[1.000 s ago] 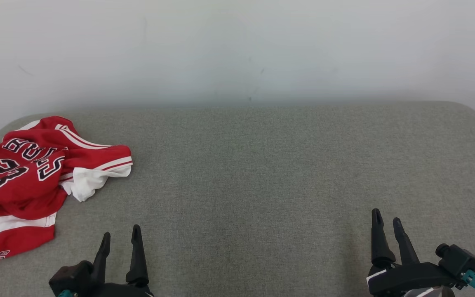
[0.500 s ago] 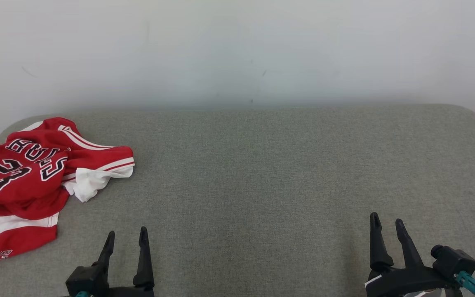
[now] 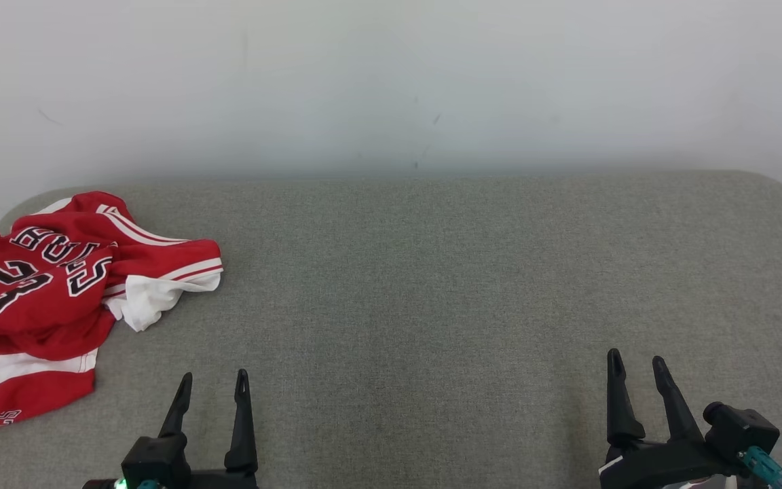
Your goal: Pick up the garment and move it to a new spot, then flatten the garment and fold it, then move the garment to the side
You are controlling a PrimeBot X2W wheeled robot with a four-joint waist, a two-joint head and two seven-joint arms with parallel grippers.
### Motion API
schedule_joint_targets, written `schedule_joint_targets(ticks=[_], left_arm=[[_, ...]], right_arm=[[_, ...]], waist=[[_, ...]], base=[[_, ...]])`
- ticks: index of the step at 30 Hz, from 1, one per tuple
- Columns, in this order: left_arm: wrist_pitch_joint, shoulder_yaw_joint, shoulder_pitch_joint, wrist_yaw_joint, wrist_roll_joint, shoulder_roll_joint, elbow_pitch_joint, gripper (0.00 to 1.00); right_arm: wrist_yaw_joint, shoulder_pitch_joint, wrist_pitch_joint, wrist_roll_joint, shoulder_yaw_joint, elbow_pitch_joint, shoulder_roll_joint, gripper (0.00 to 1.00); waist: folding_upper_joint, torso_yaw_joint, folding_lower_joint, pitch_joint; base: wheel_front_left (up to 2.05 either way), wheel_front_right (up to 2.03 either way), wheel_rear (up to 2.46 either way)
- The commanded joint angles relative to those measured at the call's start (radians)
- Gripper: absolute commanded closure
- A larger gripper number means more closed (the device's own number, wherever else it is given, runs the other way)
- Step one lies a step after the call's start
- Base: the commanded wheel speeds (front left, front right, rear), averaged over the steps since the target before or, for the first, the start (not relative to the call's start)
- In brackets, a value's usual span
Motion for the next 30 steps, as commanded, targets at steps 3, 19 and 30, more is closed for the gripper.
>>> schedule_joint_targets(ticks=[3, 19, 30], left_arm=[[-0.012, -0.005, -0.002, -0.005, 0.028, 0.001, 0.006, 0.00], [-0.031, -0.004, -0.013, 0.000, 0.023, -0.002, 0.057, 0.00], [-0.031, -0.025, -0.021, 0.015, -0.001, -0.002, 0.067, 0.00]], right_arm=[[-0.002, -0.004, -0.014, -0.039, 0.000, 0.004, 0.001, 0.00], [-0.002, -0.004, -0.030, -0.114, -0.007, 0.035, 0.001, 0.00], [-0.002, -0.010, -0.030, -0.117, -0.011, 0.041, 0.001, 0.00]], waist=[[0.0000, 0.000, 0.0000, -0.001], [0.0000, 0.002, 0.0000, -0.007], [0.0000, -0.001, 0.0000, 0.000]], base=[[0.00, 0.00, 0.00], [0.00, 0.00, 0.00], [0.00, 0.00, 0.00]])
